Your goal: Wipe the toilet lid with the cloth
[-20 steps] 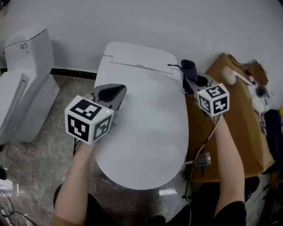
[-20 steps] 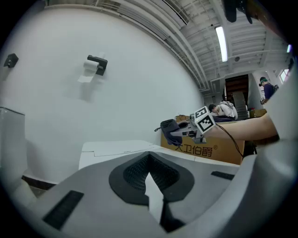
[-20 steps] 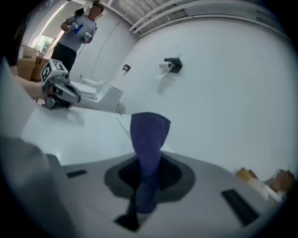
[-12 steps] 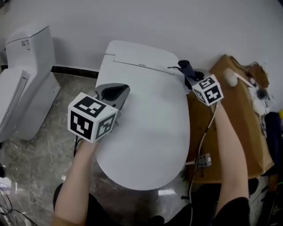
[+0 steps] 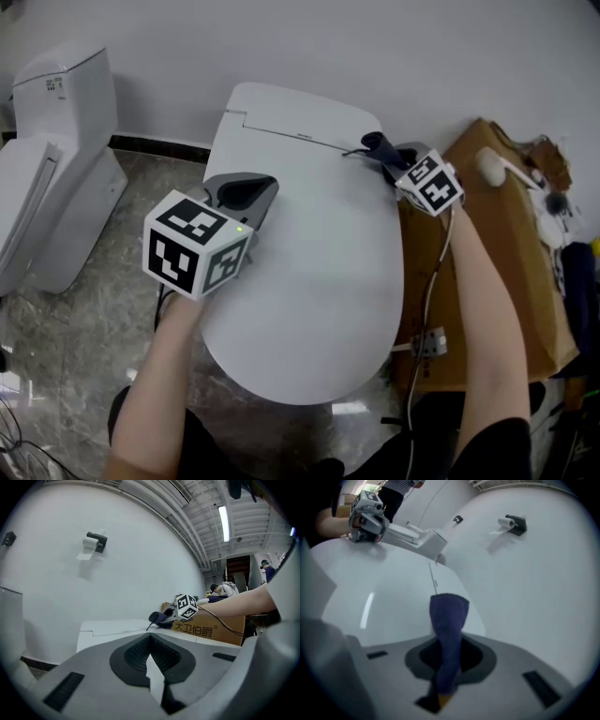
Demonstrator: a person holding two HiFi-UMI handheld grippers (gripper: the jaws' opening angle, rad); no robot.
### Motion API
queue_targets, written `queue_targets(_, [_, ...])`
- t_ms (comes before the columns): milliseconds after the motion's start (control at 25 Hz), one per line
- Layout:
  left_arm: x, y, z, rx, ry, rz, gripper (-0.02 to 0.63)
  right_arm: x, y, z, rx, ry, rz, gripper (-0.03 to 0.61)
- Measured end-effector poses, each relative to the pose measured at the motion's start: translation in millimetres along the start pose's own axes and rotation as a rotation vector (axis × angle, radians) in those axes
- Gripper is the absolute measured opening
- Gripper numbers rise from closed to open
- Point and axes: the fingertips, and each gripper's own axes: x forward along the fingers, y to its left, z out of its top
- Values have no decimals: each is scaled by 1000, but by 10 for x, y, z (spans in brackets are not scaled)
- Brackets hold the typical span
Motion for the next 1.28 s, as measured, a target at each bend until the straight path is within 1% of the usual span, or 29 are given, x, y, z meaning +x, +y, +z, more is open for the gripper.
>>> queue_targets(160, [-5,3,4,1,-6,2,14,78,127,-66,-17,40,49,64])
queue_targets(400, [-13,6,3,1,-8,4,14,97,288,-86,-31,58,102,64])
queue_targets(1280, [4,14,-10,-2,5,0,14,-125,578,-91,-21,27,153,64])
